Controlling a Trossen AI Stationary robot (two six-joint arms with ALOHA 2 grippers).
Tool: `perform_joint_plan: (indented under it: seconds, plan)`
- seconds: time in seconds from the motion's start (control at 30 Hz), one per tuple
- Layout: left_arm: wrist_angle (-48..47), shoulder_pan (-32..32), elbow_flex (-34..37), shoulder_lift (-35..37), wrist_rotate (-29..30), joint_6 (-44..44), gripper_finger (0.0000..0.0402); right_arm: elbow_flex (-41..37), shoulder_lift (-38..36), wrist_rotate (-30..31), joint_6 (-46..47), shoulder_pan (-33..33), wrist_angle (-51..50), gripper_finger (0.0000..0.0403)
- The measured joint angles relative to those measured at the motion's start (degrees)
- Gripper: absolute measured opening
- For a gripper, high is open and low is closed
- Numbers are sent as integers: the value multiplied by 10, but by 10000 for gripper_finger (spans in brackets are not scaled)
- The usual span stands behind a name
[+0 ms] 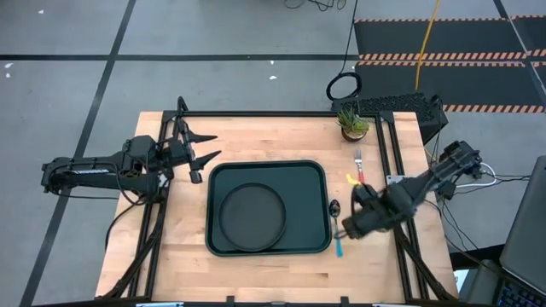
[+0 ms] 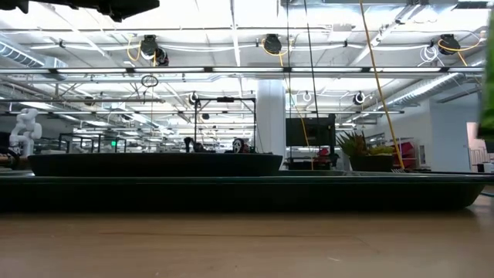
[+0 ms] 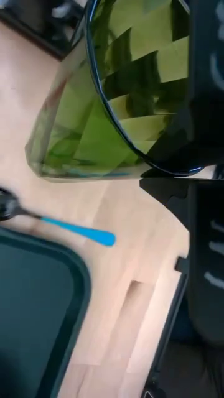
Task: Pick and place plate/cup/fork/spoon on tray
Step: Put the green cup to the top right of the black plate on the black tray
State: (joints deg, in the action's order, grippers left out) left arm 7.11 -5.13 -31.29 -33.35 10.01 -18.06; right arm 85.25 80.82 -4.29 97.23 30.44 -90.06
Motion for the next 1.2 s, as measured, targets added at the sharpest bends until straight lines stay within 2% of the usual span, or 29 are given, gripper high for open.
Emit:
perform_joint_plan:
  seconds: [0.27, 0.57, 0.7, 0.87, 1.03, 1.2]
  plan:
    - [-4, 0, 0, 0, 0, -7, 209, 0, 1, 28, -159, -120, 1, 0]
    - [4, 0, 0, 0, 0, -14, 209, 0, 26, 14, -373, -264, 18, 0]
    - [4, 0, 0, 0, 0, -18, 209, 6, 51, 14, -461, -308, 15, 0]
    - [4, 0, 0, 0, 0, -23, 209, 39, 73, 17, -557, -340, 9, 0]
    - [4, 0, 0, 0, 1, -24, 209, 89, 97, 45, -638, -351, 14, 0]
    - [3, 0, 0, 0, 4, -25, 209, 146, 156, 58, -720, -350, 2, 0]
